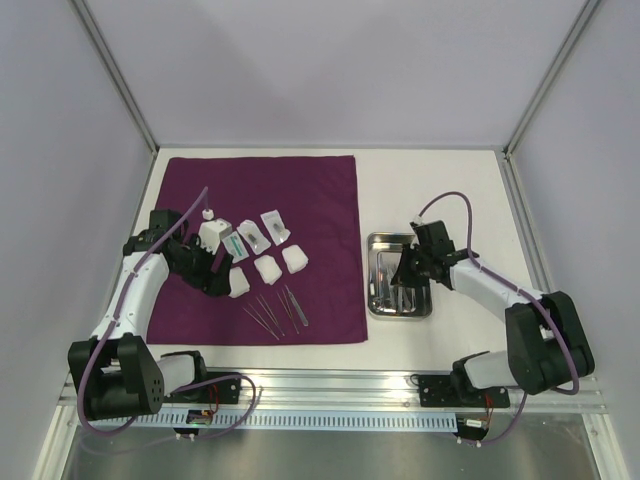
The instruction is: Prepare the surgical pack
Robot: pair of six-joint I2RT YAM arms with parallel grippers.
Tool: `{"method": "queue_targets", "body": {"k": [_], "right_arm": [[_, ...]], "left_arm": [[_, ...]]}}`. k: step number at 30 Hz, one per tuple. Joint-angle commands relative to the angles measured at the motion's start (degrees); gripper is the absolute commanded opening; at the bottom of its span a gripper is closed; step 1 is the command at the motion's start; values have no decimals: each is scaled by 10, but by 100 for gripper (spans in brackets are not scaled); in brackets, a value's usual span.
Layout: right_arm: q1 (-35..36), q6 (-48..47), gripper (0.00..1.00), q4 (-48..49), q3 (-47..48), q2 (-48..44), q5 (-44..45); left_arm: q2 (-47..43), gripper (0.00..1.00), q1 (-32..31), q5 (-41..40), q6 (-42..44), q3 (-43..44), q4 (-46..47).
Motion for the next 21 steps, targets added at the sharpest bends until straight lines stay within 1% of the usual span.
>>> {"method": "queue_targets", "body": {"k": [1,3,5,8,9,11,12,14,15,17,18,19,20,21], "right_arm": [[-2,-12,13,-2,11,2,24],[-2,-13,17,-17,20,4,40],[-2,-15,25,-51,41,-1,58],[23,-12,30,-103,83,-20,119],[58,-8,31,-115,98,-35,178],[102,4,32,-133,139,-41,217],[153,11,32,-132,150,-33,244],[210,23,31,-123,190,-5,258],[261,25,31,-126,208,42,269],[302,26,31,-138,274,96,270],[336,23,31,-140,298,129,266],[350,19,30,-141,318,180,261],[373,8,30,-142,363,232,250],[383,2,30,-145,384,233,246]], "left_arm": [[-13,88,-1,5,0,24,-4],[-13,88,-1,6,-1,26,-5],[-14,88,-1,6,1,26,-7],[-20,88,0,-1,1,27,-9],[-21,88,-1,-2,1,27,-9],[-25,88,-1,-7,-3,27,-8],[-25,88,-1,-8,-6,28,-6],[-24,88,-1,-13,-17,28,2],[-23,88,0,-15,-22,28,3],[-19,88,-1,-23,-29,30,4],[-19,88,-1,-27,-30,31,4],[-19,88,-1,-30,-31,30,4],[-20,88,-1,-37,-31,29,4],[-21,88,-1,-39,-31,27,4]]}}
